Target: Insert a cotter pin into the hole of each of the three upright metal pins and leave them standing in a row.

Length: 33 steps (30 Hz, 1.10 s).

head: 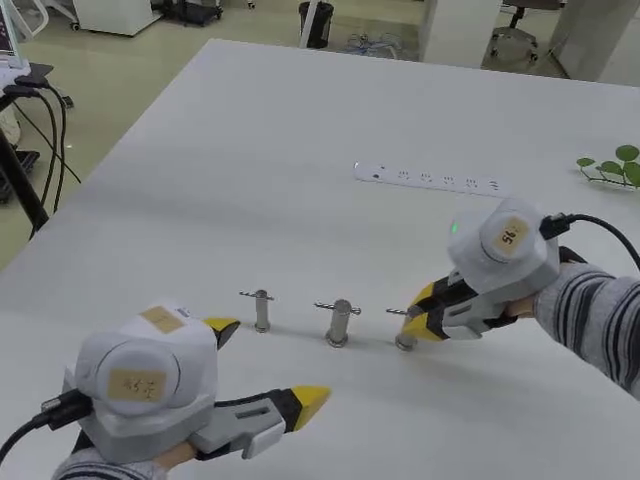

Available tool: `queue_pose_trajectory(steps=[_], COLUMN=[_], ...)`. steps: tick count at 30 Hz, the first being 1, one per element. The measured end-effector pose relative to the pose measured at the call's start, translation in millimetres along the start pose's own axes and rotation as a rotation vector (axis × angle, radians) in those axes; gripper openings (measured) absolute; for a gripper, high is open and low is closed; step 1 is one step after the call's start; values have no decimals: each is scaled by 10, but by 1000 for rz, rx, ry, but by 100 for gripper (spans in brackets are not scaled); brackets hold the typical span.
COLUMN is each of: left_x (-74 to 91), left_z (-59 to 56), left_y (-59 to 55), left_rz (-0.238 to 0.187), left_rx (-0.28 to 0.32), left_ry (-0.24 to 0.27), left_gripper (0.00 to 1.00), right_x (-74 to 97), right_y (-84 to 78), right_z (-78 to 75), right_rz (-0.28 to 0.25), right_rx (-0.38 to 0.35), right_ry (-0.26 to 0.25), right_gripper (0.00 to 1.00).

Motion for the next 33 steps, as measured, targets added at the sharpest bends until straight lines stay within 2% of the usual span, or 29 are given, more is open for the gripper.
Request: queue_pose_trajectory(steps=[9, 16, 20, 23, 29, 33], left_x=[66, 100, 101, 98, 108, 118], left_z=[100, 146, 154, 163, 196, 236], left_y=[-39, -60, -58, -56, -21, -1], left_rz=[9, 12, 14, 14, 13, 19], left_rx=[-11, -8, -9, -12, -17, -14], left_ry=[33, 47, 47, 45, 48, 52], left_gripper=[74, 74, 75, 75, 76, 77], right_x=[10, 7, 11, 48, 140, 238], right_y=[-3, 2, 13, 26, 26, 80], right_z=[-5, 7, -2, -43, 11, 84], right_rz=[-16, -17, -13, -25, -40, -101], right_rx=[-28, -12, 20, 13, 12, -24], right_ry=[41, 66, 48, 24, -4, -44], right_gripper=[9, 9, 11, 21, 27, 32])
Point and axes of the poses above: the centre of the closed fingertips' face, and the gripper's own axes: x roughly backward along the fingers, z roughly to its left, y roughly out of its top, the point moved 2 cm from there along x, roughly backward along the fingers, and after that the axes turned 12 degrees about y, right-handed, at the moved point
